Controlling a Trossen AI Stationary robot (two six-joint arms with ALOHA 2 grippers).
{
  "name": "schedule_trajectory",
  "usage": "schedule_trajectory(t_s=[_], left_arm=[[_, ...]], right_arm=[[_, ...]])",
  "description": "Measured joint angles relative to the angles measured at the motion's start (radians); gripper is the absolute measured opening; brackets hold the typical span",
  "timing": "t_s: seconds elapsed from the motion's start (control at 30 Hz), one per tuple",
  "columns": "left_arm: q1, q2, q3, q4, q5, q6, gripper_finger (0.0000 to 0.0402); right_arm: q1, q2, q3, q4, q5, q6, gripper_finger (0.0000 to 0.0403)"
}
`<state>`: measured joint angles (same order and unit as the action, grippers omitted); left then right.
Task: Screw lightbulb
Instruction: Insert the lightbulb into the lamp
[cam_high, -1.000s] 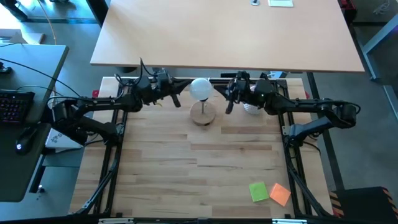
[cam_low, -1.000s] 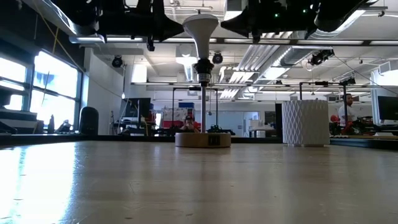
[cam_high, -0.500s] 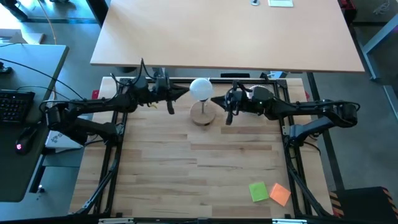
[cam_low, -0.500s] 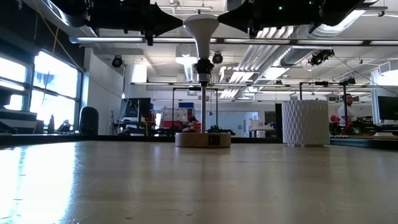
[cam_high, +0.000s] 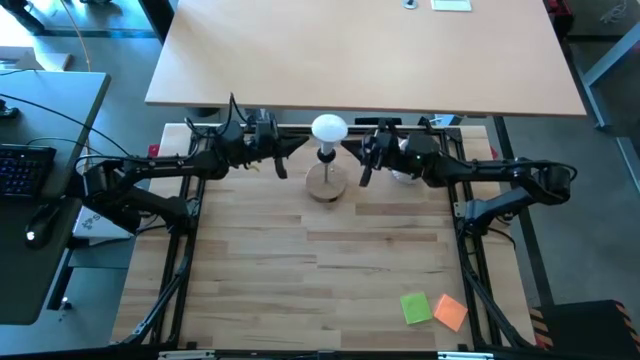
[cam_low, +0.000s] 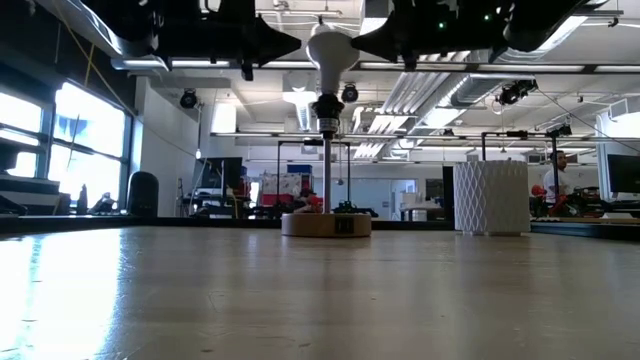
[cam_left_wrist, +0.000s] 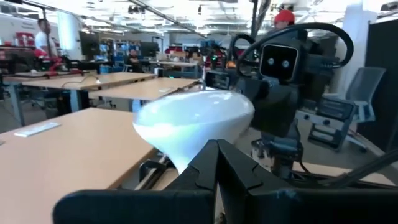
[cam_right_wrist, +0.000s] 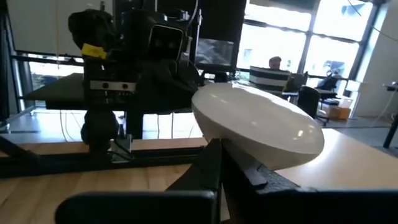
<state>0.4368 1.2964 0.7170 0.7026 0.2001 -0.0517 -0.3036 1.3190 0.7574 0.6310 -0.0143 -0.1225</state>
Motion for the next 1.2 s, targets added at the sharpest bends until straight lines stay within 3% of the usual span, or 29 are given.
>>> schedule_trajectory(t_s=[0.43, 0.67, 0.83, 1.0, 1.2], left_arm=[[0.001, 0.0, 0.0, -0.015, 0.0, 0.0, 0.0], [-0.012, 0.0, 0.0, -0.114, -0.001, 0.001, 0.0], [-0.039, 0.0, 0.0, -0.233, -0.025, 0.036, 0.0], [-0.084, 0.0, -0.002, -0.307, -0.176, 0.086, 0.0], [-0.094, 0.0, -0.104, -0.16, -0.192, 0.078, 0.0]], right_arm=[[0.004, -0.003, 0.0, -0.014, -0.046, 0.006, 0.0002], [0.011, -0.004, 0.001, -0.203, -0.072, 0.041, 0.0012], [0.012, -0.002, 0.001, -0.273, -0.061, 0.062, 0.0071], [0.001, 0.035, 0.001, -0.246, -0.043, 0.062, 0.0167], [-0.044, 0.112, 0.001, -0.085, -0.059, 0.104, 0.0262]])
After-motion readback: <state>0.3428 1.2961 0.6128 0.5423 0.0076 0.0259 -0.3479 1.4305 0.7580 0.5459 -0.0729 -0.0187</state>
